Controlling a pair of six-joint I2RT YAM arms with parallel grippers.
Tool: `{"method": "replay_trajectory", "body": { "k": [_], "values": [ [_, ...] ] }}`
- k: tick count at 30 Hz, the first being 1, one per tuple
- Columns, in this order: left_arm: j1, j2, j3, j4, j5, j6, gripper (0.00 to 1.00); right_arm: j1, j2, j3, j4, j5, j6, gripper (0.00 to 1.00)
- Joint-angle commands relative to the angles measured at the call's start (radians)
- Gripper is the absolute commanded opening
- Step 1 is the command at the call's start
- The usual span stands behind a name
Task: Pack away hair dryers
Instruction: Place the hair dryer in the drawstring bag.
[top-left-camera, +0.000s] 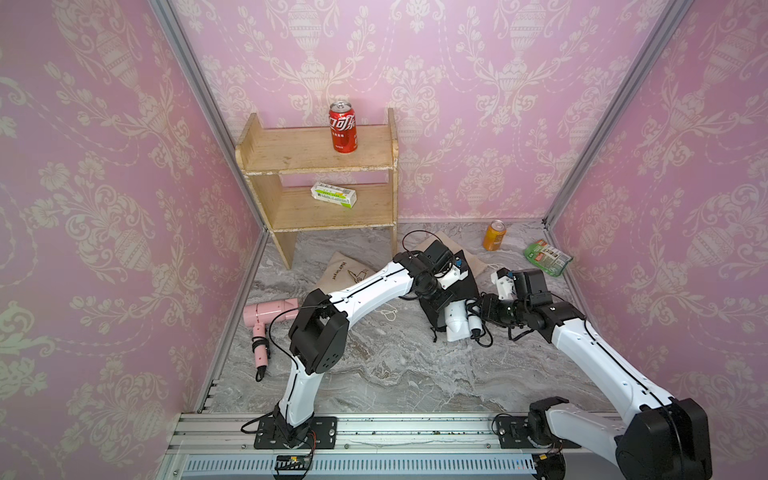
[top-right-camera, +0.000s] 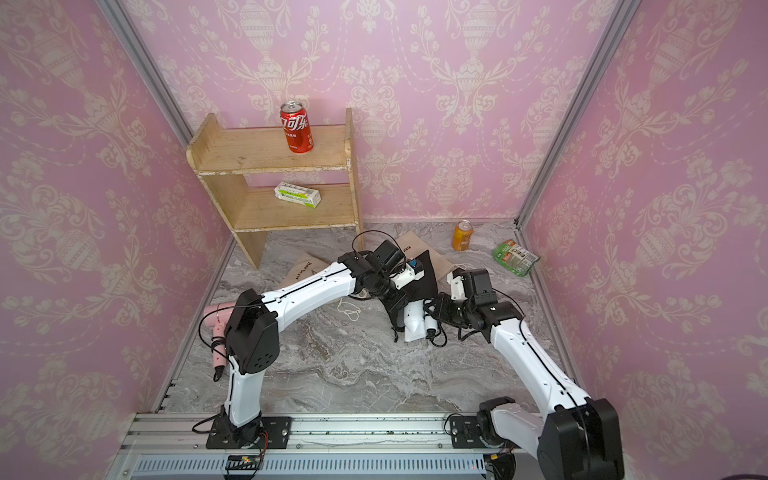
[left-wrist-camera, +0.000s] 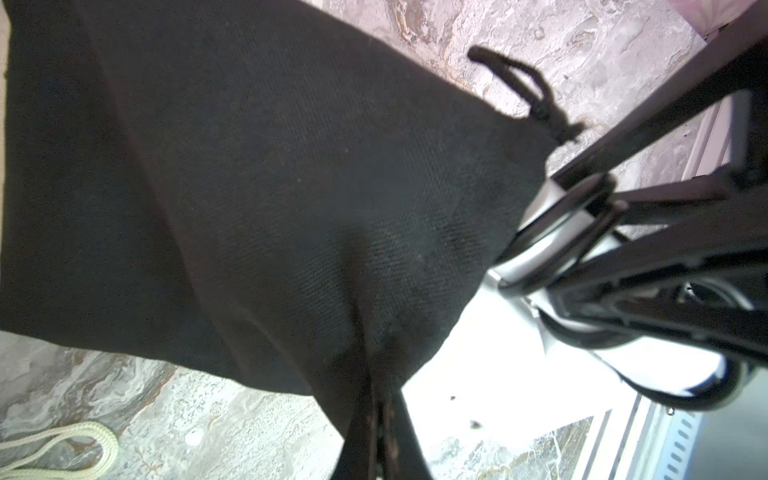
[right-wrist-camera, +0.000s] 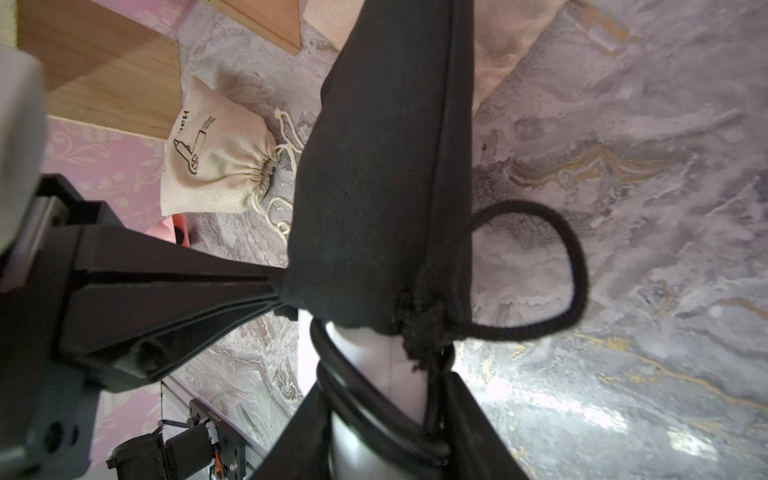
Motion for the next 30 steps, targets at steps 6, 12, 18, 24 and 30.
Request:
{"method": "replay_trajectory", "body": {
  "k": [6, 12, 18, 24, 30],
  "values": [
    [-0.014, -0.038, 0.015, 0.02, 0.043, -0.039, 0.0, 0.0, -0.021, -0.015, 0.014, 0.018, 0.002, 0.36],
    [-0.027, -0.002, 0.105, 0.008, 0.051, -0.05, 0.0, 0.013, -0.018, -0.026, -0.016, 0.02, -0.041, 0.36],
    [-0.041, 0.042, 0.197, -0.002, 0.073, -0.07, 0.0, 0.063, -0.003, -0.025, -0.037, 0.046, -0.067, 0.33],
    [-0.06, 0.091, 0.274, -0.04, 0.081, -0.066, 0.0, 0.089, -0.005, -0.014, -0.049, 0.058, -0.08, 0.32],
    [-0.072, 0.067, 0.255, -0.048, 0.082, -0.057, 0.0, 0.069, -0.014, -0.013, -0.032, 0.052, -0.079, 0.32]
  ]
}}
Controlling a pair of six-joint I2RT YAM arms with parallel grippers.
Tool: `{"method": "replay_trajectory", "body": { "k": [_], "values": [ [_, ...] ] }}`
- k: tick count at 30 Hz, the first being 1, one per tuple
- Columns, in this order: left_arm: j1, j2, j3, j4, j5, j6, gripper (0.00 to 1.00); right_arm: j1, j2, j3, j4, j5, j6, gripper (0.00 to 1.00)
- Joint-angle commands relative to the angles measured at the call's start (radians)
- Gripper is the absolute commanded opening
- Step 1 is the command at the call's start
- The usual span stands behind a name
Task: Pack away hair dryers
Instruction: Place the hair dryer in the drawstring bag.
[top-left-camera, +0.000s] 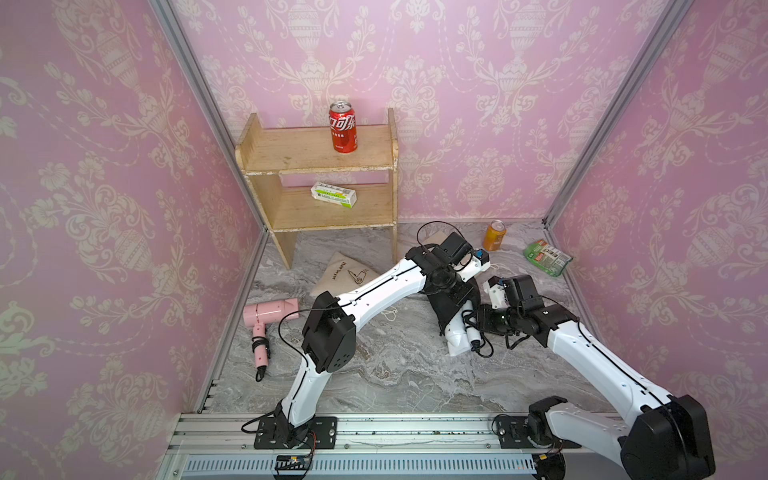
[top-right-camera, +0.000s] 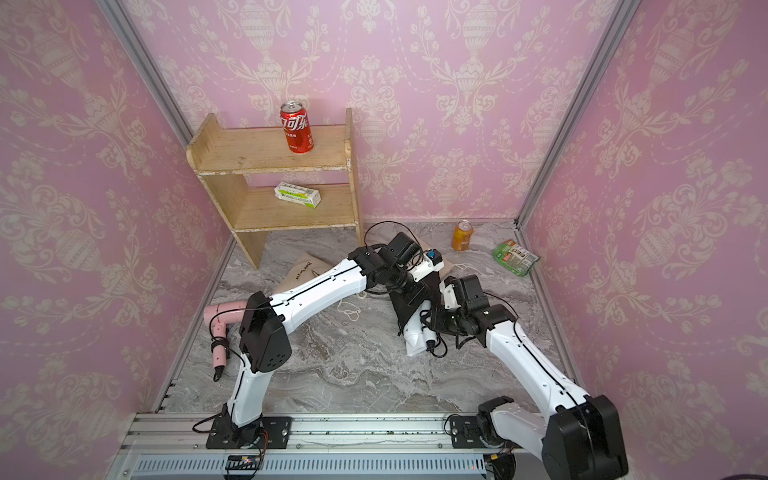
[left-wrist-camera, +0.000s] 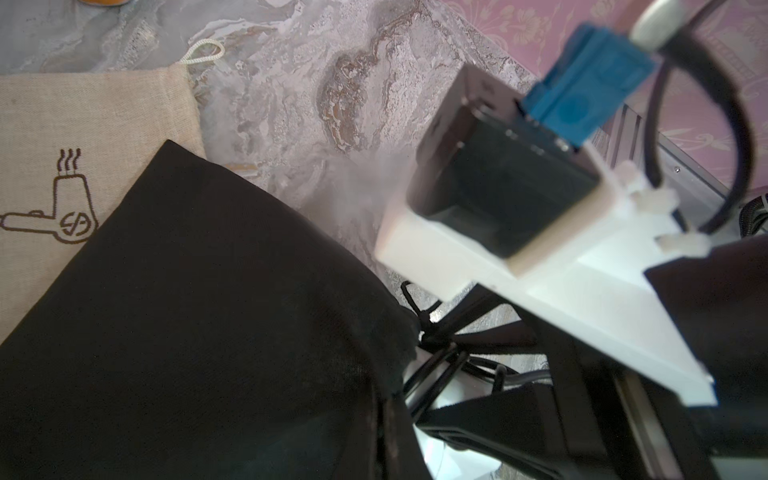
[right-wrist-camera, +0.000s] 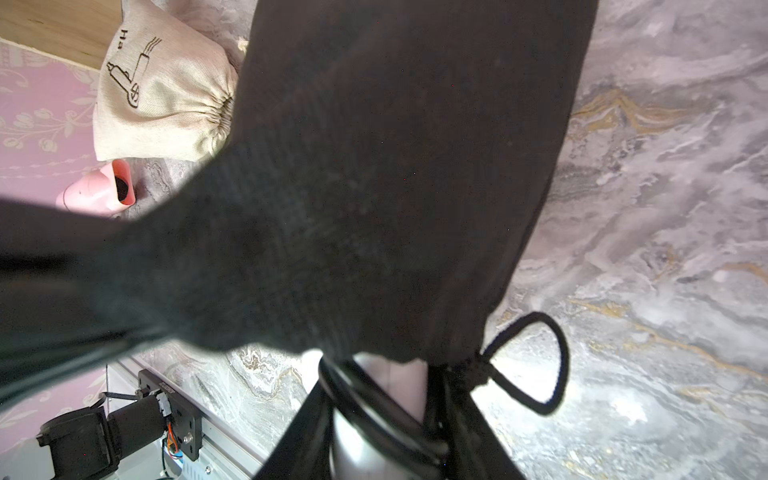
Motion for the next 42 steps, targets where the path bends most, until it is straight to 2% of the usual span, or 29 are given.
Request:
{"method": "replay_trajectory", "body": {
  "k": [1, 12, 22, 28, 42],
  "values": [
    [-0.01, -0.028, -0.002, -0.024, 0.029, -0.006, 0.0, -0.019, -0.013, 0.012, 0.035, -0.02, -0.013, 0.32],
    [-0.01, -0.182, -0.235, 0.022, 0.035, 0.032, 0.0, -0.113, -0.029, 0.042, 0.047, -0.119, 0.007, 0.32],
    [-0.01, -0.231, -0.362, 0.101, 0.071, -0.01, 0.0, -0.144, -0.059, 0.035, 0.104, -0.163, 0.09, 0.32],
    [-0.011, -0.239, -0.398, 0.114, 0.072, -0.018, 0.0, -0.154, -0.065, 0.043, 0.125, -0.168, 0.122, 0.31],
    [-0.019, -0.258, -0.335, 0.11, 0.105, -0.044, 0.0, -0.154, -0.097, 0.011, 0.159, -0.023, 0.163, 0.32]
  ]
}}
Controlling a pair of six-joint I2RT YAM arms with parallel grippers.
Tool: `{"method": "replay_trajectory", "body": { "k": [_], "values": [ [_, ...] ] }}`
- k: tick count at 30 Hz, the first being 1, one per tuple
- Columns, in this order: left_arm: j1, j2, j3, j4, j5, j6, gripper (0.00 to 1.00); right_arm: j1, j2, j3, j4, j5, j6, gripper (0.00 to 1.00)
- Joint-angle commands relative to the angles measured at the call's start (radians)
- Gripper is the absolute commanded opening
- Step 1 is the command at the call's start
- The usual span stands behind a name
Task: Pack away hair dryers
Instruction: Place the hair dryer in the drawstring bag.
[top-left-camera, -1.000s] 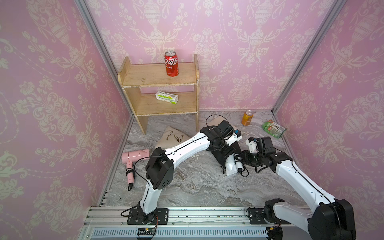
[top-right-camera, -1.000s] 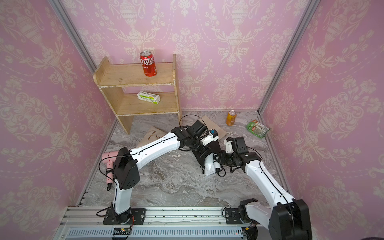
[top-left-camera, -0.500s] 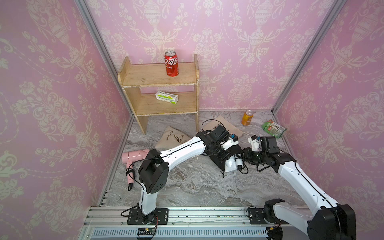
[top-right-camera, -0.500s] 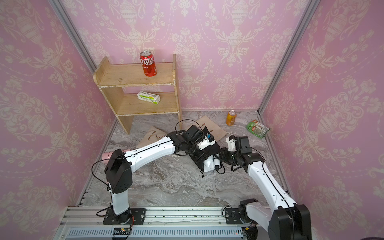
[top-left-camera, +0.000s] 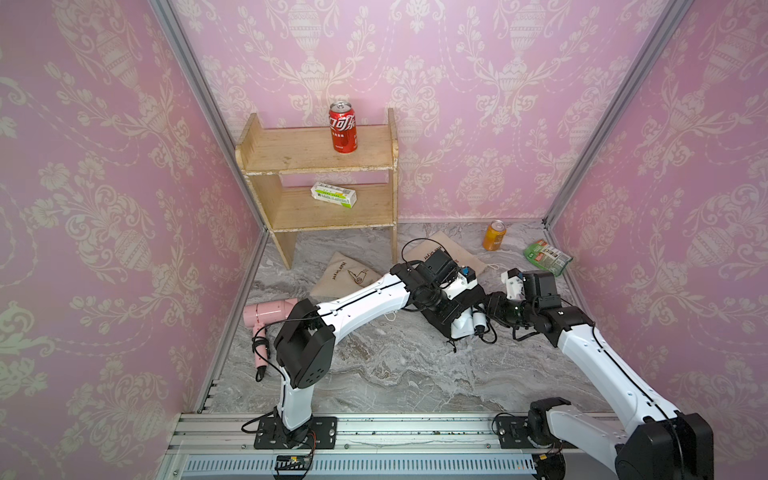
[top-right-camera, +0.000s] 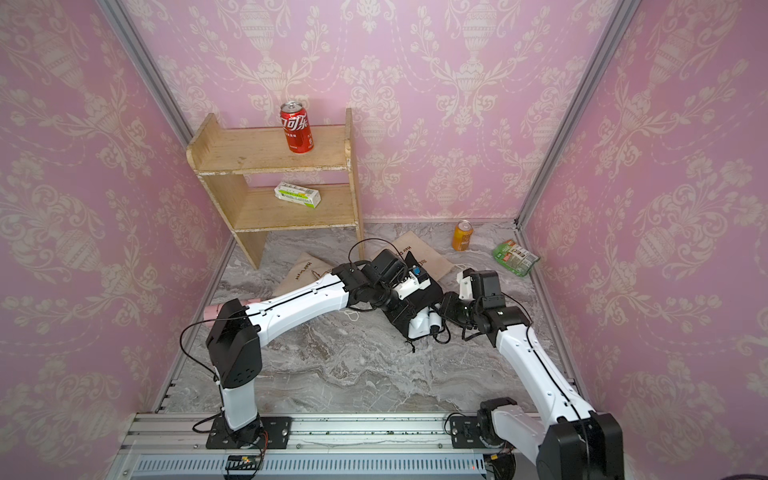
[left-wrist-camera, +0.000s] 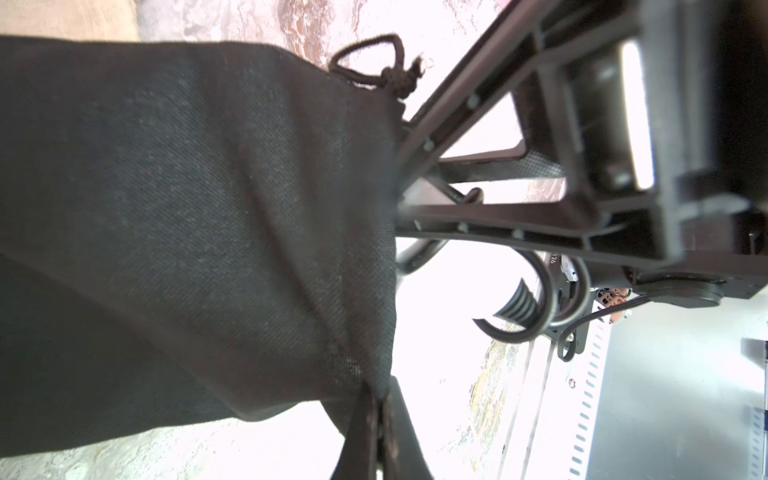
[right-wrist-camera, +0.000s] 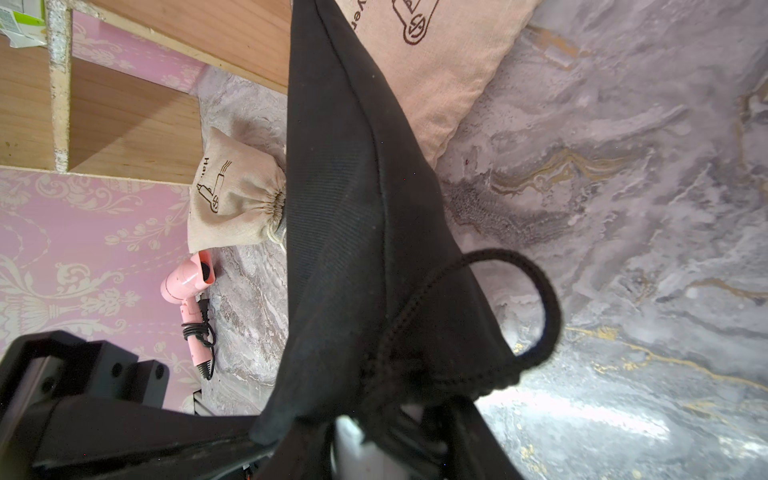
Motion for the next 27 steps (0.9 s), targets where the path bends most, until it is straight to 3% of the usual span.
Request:
{"method": "replay_trajectory", "body": {
  "k": [1, 27],
  "values": [
    [-0.012, -0.048, 0.035, -0.02, 0.05, -0.019, 0.0, -0.01, -0.044, 0.008, 0.074, 0.062, 0.017, 0.32],
    [-0.079, -0.047, 0.069, 0.021, 0.11, -0.069, 0.0, 0.023, -0.067, -0.085, 0.178, 0.264, 0.172, 0.32]
  ]
}}
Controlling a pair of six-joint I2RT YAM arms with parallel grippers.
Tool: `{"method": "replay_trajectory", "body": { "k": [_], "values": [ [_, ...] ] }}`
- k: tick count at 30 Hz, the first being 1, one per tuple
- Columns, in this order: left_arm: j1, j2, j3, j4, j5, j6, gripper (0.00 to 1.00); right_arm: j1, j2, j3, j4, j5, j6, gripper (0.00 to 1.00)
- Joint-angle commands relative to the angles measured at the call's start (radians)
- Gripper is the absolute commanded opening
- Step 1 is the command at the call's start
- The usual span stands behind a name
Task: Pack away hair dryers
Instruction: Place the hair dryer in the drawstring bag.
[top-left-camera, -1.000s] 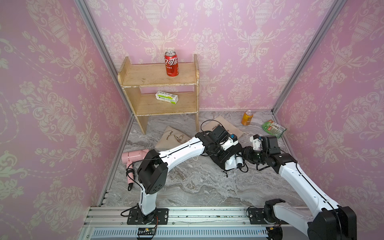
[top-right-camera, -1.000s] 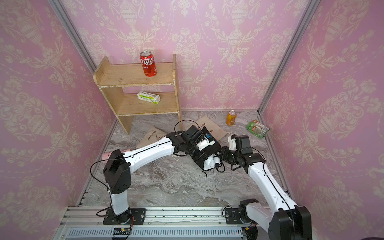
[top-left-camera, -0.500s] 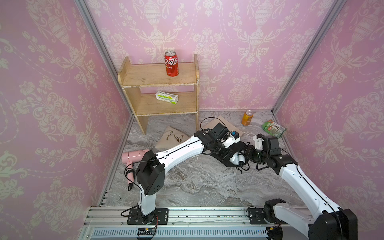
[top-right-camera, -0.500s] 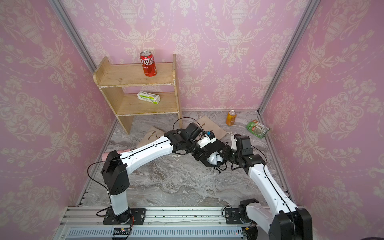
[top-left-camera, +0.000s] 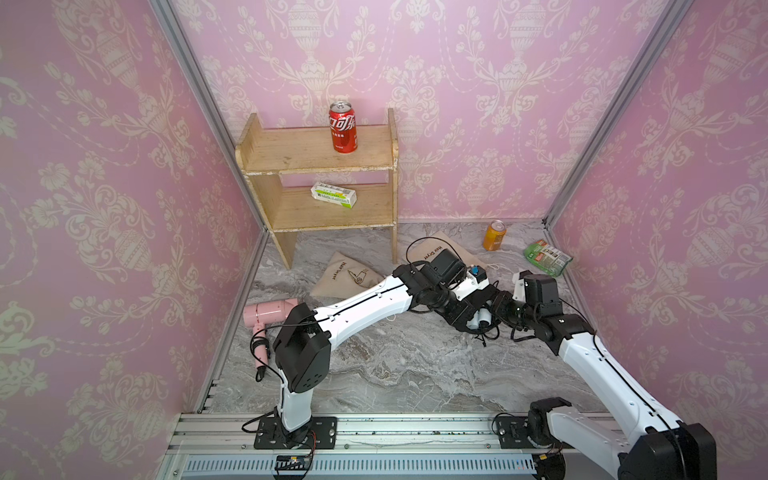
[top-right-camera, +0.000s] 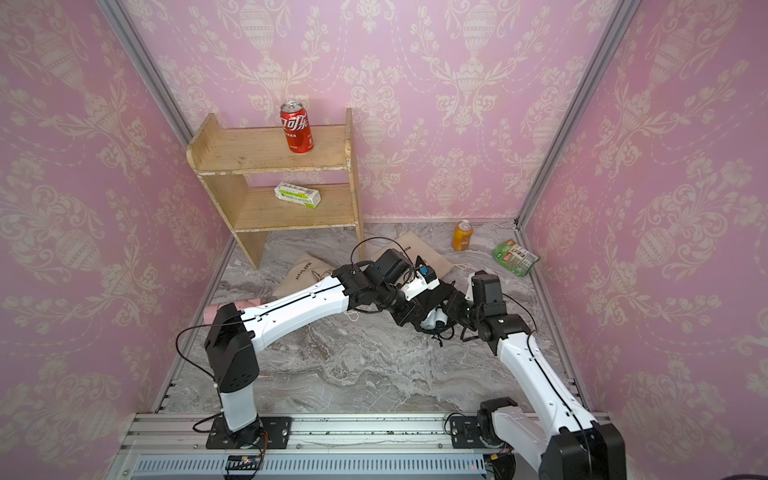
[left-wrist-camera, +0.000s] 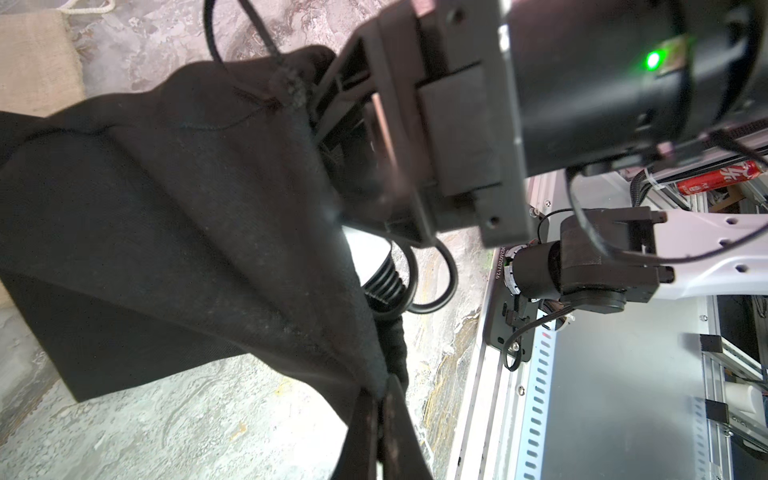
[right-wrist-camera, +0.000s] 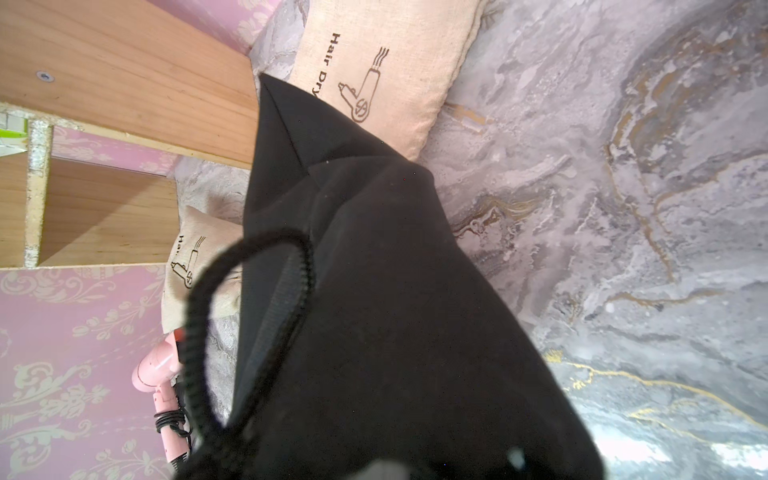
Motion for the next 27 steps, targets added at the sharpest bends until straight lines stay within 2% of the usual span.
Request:
{"method": "replay_trajectory", "body": {
  "k": [1, 10, 19, 27],
  "values": [
    [-0.026, -0.028, 0.033, 0.0, 0.062, -0.022, 0.0, 0.023, -0.017, -0.017, 0.086, 0.092, 0.051, 0.32],
    [-0.026, -0.018, 0.068, -0.022, 0.028, 0.0, 0.0, 0.131, 0.029, -0.05, 0.201, 0.224, 0.121, 0.32],
    [0.022, 0.014, 0.116, -0.055, -0.01, 0.023, 0.0, 0.143, 0.113, -0.065, 0.387, 0.283, 0.174, 0.33],
    [0.136, 0.126, 0.234, -0.046, -0.035, 0.004, 0.0, 0.143, 0.4, 0.042, 0.597, 0.298, 0.191, 0.33]
  ]
}}
